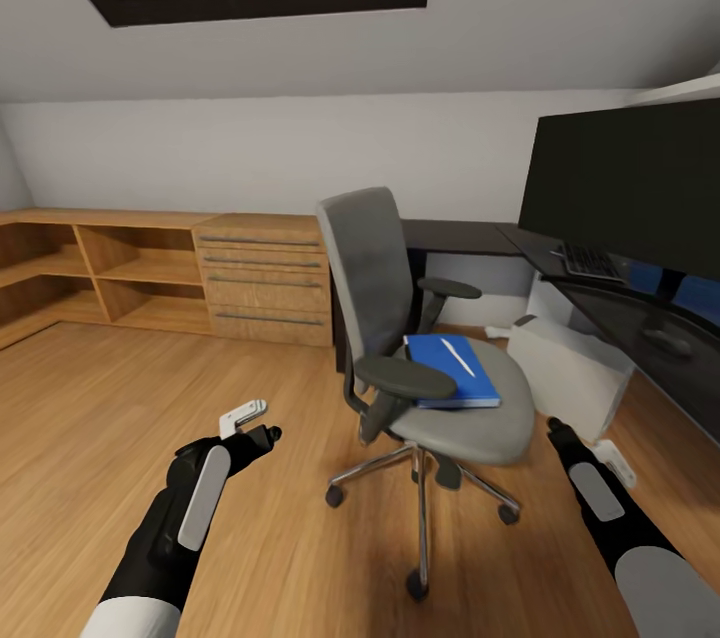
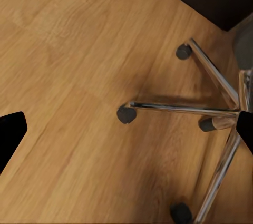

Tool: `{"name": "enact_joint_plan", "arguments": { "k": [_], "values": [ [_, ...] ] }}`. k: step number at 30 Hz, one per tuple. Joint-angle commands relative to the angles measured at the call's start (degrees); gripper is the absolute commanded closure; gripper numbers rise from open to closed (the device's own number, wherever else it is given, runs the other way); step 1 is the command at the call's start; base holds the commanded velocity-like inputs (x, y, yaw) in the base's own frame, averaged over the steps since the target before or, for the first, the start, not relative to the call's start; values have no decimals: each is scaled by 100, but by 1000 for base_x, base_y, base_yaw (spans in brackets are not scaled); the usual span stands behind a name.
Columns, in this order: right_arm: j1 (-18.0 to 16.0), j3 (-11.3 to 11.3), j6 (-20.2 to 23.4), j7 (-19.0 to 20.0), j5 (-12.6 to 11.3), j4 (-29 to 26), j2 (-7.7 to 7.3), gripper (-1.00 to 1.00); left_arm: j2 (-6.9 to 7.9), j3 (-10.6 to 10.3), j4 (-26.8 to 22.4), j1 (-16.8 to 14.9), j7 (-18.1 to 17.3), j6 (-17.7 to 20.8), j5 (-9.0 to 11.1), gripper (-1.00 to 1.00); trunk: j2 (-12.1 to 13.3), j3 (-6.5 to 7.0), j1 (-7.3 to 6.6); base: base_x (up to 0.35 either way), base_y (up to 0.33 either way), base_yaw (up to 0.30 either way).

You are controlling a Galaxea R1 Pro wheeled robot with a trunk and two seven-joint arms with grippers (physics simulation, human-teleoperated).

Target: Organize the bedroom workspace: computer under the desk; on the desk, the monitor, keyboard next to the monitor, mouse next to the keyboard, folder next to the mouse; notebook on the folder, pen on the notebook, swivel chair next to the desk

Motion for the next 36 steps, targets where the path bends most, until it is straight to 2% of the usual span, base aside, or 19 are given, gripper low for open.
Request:
{"name": "enact_joint_plan", "arguments": {
  "k": [1,14,26,31,36],
  "values": [
    [-2,13,-31,-17,-61,-4,2,-100,-2,9,-4,-3,46,16,63,-100,-2,-6,1,174,-20,0],
    [-2,8,-32,-17,-66,38,7,-100,4,9,-14,-3,41,11,69,-100,-2,-6,1,33,-2,0],
    [-2,-5,-7,-35,-82,275,5,-100,7,14,-21,-3,40,13,68,-100,-2,-6,1,254,0,0],
    [-2,-6,2,-55,-98,412,6,-100,11,17,-21,-3,48,15,63,-100,-2,-6,1,108,0,0],
    [-2,-8,1,-60,-314,433,-1,-100,12,17,-21,-3,50,16,63,-100,-2,-6,1,15,0,0]
  ]
}}
